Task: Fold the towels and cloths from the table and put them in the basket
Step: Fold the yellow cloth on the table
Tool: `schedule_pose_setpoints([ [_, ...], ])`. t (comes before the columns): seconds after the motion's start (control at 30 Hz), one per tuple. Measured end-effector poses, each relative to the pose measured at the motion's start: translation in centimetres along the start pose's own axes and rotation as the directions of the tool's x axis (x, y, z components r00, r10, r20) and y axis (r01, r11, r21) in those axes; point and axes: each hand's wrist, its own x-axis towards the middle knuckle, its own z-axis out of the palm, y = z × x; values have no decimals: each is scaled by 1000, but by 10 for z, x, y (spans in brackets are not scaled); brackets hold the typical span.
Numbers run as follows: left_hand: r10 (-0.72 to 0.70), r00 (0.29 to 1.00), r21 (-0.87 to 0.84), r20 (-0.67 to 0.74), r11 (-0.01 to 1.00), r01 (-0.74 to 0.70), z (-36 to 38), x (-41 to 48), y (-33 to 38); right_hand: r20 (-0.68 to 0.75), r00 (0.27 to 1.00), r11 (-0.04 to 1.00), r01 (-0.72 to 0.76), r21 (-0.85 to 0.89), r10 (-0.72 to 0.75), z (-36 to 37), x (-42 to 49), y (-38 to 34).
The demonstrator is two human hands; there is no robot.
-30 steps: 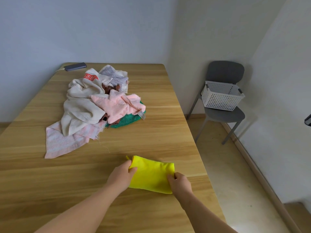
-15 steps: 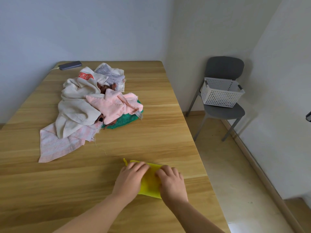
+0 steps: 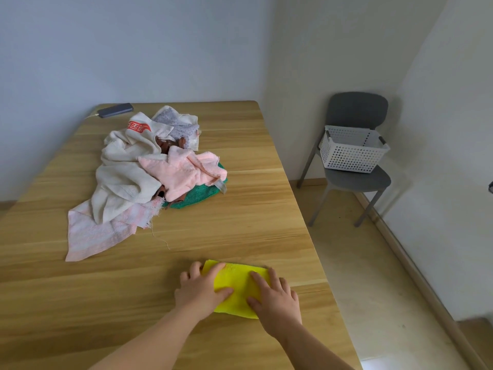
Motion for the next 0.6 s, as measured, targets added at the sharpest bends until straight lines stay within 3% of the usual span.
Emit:
schedule_pose_setpoints([
  [0.07, -26, 999, -128, 41, 991, 31, -3, -2, 4, -24, 999, 999, -24, 45, 25, 0, -5, 1],
  [0.13, -31, 996, -265, 83, 963, 52, -1, -5, 5, -15, 998, 976, -51, 213, 55, 5, -9, 5],
  [0.33, 47, 991, -630, 123, 776, 42, -1, -21, 0, 91, 980, 742, -195, 641, 178, 11, -34, 10],
  [0.4, 75, 986, -728, 150, 684, 58, -3, -25, -1, 135, 975, 576, -214, 789, 177, 15, -40, 14],
  [0.47, 102, 979, -819, 178, 567, 90, -8, -33, -2, 236, 952, 278, -284, 918, 194, 13, -49, 17],
  [0.53, 140, 963, -882, 229, 448, 145, -17, -44, -4, 331, 932, 17, -337, 941, 147, 5, -64, 13],
  [0.6, 210, 930, -905, 302, 370, 211, -27, -58, -7, 368, 925, -98, -359, 928, 92, -4, -81, 10],
])
